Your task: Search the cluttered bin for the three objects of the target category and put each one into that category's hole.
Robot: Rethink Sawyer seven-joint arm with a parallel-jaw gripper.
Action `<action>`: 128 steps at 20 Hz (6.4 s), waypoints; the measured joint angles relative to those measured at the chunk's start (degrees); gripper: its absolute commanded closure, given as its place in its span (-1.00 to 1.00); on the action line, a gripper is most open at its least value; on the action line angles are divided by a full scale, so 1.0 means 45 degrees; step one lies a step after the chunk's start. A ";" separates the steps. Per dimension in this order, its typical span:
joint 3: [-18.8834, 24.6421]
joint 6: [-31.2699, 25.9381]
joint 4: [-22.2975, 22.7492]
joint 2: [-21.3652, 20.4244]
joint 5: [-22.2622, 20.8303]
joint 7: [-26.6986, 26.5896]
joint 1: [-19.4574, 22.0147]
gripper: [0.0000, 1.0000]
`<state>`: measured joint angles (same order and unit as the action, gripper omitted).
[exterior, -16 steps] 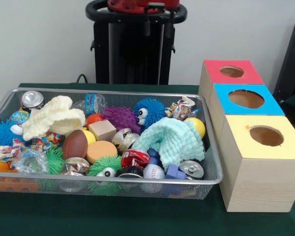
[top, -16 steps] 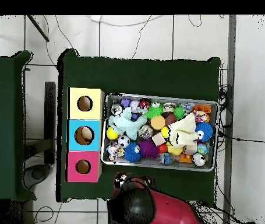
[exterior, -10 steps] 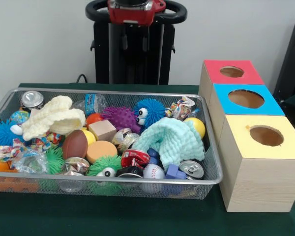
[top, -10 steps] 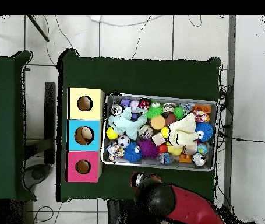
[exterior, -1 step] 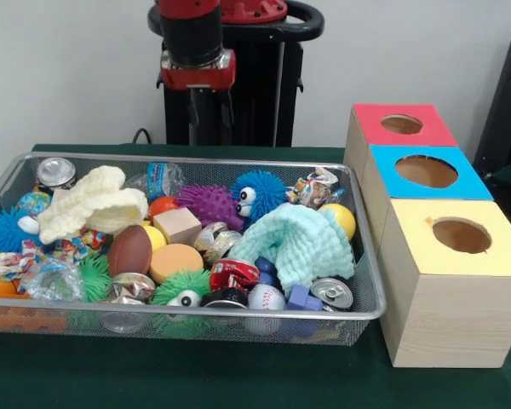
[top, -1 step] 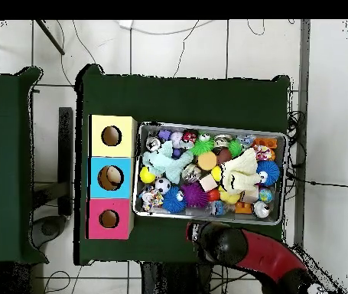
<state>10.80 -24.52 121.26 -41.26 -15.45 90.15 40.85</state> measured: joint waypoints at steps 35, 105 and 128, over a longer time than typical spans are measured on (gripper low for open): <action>0.3266 -0.5891 -0.3789 0.2402 -0.2096 0.0000 0.1941 -1.00; 0.3639 -0.4202 -0.7586 0.1759 -0.3260 -0.0003 0.1145 -1.00; 0.3645 -0.1489 -0.6237 0.2607 -0.4667 -0.0003 0.2595 1.00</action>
<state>27.20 -31.22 93.19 -29.53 -36.45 90.14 52.52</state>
